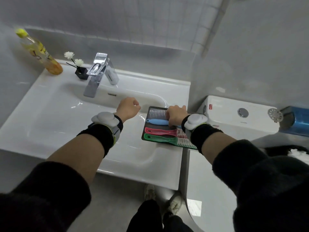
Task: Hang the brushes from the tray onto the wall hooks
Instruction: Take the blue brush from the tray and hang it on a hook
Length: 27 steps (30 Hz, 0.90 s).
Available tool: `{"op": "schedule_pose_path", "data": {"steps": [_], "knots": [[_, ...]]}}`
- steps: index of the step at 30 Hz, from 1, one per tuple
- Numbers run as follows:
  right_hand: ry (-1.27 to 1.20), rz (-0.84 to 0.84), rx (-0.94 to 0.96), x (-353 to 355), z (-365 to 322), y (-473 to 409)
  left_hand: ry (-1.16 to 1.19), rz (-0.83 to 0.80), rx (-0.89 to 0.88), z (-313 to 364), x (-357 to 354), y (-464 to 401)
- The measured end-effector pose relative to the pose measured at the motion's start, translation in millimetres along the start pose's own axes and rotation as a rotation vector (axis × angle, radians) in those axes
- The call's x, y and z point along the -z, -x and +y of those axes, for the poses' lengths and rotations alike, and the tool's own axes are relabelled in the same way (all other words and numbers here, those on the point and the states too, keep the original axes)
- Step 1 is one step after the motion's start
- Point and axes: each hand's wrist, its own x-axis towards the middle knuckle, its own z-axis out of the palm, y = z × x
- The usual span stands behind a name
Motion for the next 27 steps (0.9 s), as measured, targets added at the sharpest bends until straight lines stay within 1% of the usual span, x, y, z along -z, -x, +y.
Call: {"op": "schedule_pose_path", "data": {"steps": [8, 12, 20, 27], "knots": [[0.036, -0.021, 0.008, 2.6, -0.7, -10.1, 0.013, -0.026, -0.018, 7.0, -1.6, -10.3], [0.036, -0.012, 0.020, 6.3, -0.5, -8.0, 0.013, -0.010, -0.034, 11.5, 1.2, -9.1], [0.000, 0.099, 0.064, 27.5, 8.6, 0.8, 0.026, 0.022, -0.065, 21.3, 15.7, -1.3], [-0.042, 0.218, 0.030, 69.8, 39.3, 35.8, 0.051, 0.074, -0.164, 69.8, 38.2, 19.7]]}}
